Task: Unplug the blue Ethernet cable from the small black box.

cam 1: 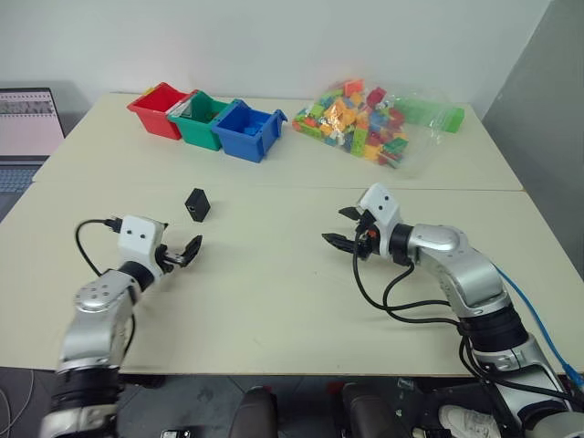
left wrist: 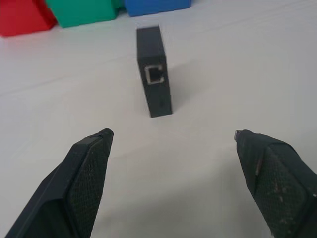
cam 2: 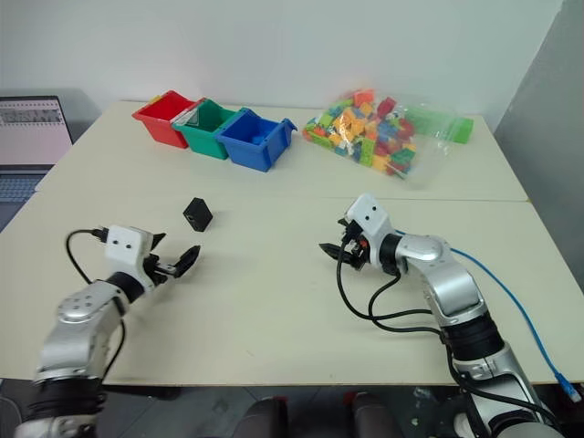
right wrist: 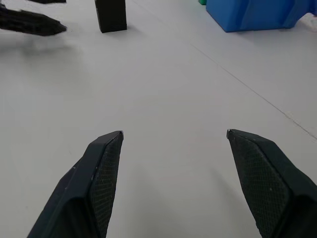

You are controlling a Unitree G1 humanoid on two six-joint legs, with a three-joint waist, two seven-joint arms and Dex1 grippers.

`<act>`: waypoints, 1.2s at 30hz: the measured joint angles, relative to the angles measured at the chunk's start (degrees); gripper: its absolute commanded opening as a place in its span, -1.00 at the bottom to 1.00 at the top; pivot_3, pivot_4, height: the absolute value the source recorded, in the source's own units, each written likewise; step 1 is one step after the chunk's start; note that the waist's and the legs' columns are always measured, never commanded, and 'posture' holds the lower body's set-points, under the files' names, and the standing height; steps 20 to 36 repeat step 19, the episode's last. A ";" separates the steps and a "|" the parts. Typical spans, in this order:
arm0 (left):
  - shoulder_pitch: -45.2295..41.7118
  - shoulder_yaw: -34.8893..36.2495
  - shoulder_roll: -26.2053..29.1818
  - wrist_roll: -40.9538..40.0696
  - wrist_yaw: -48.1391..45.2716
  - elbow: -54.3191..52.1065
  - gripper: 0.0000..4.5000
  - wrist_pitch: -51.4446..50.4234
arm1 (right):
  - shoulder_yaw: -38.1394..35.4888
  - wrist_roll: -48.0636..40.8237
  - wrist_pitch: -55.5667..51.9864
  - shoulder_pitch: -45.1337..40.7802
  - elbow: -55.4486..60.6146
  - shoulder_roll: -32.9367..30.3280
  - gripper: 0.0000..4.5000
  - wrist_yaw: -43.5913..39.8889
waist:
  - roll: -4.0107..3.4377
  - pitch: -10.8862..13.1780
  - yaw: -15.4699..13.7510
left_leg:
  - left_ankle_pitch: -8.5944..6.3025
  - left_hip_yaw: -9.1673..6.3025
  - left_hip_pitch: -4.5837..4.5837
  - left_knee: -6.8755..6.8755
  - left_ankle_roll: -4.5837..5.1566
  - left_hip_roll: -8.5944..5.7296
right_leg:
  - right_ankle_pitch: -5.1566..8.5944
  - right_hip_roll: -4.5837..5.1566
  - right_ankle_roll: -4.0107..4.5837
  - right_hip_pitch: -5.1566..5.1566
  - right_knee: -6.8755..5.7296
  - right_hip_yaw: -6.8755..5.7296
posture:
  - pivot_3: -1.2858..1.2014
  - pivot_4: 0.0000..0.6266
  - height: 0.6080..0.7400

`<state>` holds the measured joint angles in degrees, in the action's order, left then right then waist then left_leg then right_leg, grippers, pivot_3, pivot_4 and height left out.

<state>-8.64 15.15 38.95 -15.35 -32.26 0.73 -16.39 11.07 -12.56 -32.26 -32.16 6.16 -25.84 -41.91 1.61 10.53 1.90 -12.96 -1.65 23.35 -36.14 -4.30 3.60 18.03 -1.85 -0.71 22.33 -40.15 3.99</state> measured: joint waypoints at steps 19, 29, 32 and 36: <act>4.22 11.33 17.69 -13.92 -20.79 -7.62 0.86 -15.61 | -9.79 -5.27 4.38 -3.08 -12.89 -14.83 0.57 -16.73 | -0.09 0.08 0.41 | -0.01 0.20 -0.07 0.08 0.02 0.03 | 0.02 -0.03 0.00 0.01 0.14 0.10 | 0.03 -0.52 1.00; 4.22 11.33 17.69 -13.92 -20.79 -7.62 0.86 -15.61 | -9.79 -5.27 4.38 -3.08 -12.89 -14.83 0.57 -16.73 | -0.09 0.08 0.41 | -0.01 0.20 -0.07 0.08 0.02 0.03 | 0.02 -0.03 0.00 0.01 0.14 0.10 | 0.03 -0.52 1.00; 4.22 11.33 17.69 -13.92 -20.79 -7.62 0.86 -15.61 | -9.79 -5.27 4.38 -3.08 -12.89 -14.83 0.57 -16.73 | -0.09 0.08 0.41 | -0.01 0.20 -0.07 0.08 0.02 0.03 | 0.02 -0.03 0.00 0.01 0.14 0.10 | 0.03 -0.52 1.00; 4.22 11.33 17.69 -13.92 -20.79 -7.62 0.86 -15.61 | -9.79 -5.27 4.38 -3.08 -12.89 -14.83 0.57 -16.73 | -0.09 0.08 0.41 | -0.01 0.20 -0.07 0.08 0.02 0.03 | 0.02 -0.03 0.00 0.01 0.14 0.10 | 0.03 -0.52 1.00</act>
